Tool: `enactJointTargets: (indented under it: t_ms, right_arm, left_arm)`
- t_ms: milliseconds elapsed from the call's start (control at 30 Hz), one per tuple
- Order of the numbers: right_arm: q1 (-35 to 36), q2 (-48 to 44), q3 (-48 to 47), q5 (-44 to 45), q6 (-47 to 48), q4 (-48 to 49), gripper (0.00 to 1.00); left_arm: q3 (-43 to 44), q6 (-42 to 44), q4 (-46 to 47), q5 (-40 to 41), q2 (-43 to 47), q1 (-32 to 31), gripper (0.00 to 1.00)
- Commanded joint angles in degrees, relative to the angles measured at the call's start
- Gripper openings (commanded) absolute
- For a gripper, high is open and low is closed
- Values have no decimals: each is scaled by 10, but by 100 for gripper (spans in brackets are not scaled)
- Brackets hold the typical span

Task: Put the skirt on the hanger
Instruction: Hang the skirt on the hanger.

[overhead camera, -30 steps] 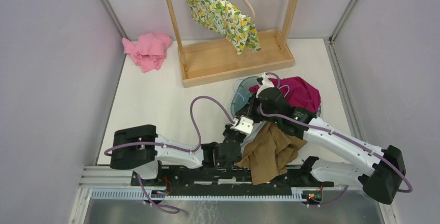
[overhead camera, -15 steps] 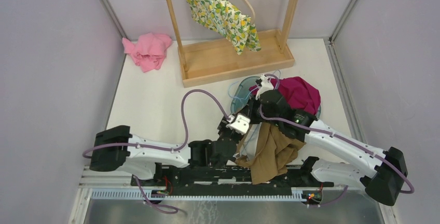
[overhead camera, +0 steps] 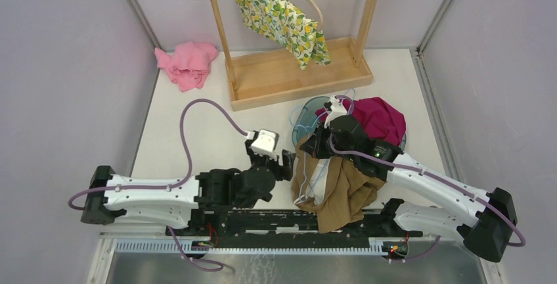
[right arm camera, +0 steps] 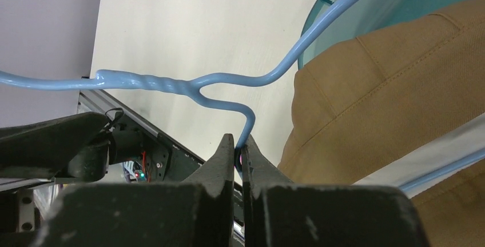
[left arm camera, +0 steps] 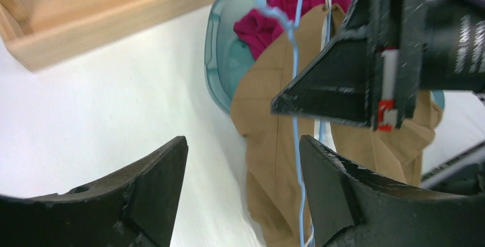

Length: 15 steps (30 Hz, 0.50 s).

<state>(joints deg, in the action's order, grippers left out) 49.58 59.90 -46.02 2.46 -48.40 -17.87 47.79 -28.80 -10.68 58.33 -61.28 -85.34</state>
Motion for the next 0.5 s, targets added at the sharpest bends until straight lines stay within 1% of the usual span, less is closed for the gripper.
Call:
enactJointTargets:
  t_ms: [0, 67, 167, 267, 300, 333, 367, 433, 467]
  right_arm:
    - [1, -15, -1, 21, 25, 0, 1]
    - [1, -15, -2, 19, 25, -1, 1]
    - [0, -18, -3, 18, 27, -1, 1]
    - [1, -24, -1, 19, 30, -2, 1]
    - [1, -27, 1, 20, 30, 0, 1]
    - [1, -30, 4, 21, 30, 2, 1]
    - [1, -34, 7, 22, 30, 5, 1]
    - [0, -40, 13, 25, 31, 9, 1]
    - [0, -44, 15, 26, 31, 10, 1]
  left_arm:
    - [-55, -178, -93, -60, 81, 8, 82]
    - [-81, -193, -87, -92, 100, 14, 84]
    - [-113, -208, -65, -159, 101, 27, 85]
    - [-143, -235, -32, -224, 105, 36, 82]
    - [-157, -245, -18, -241, 111, 39, 79]
    - [-173, -256, -3, -264, 118, 43, 73]
    - [-187, -266, 11, -286, 126, 48, 63]
    - [-213, -284, 23, -324, 137, 62, 36]
    - [-222, -290, 26, -345, 140, 71, 27]
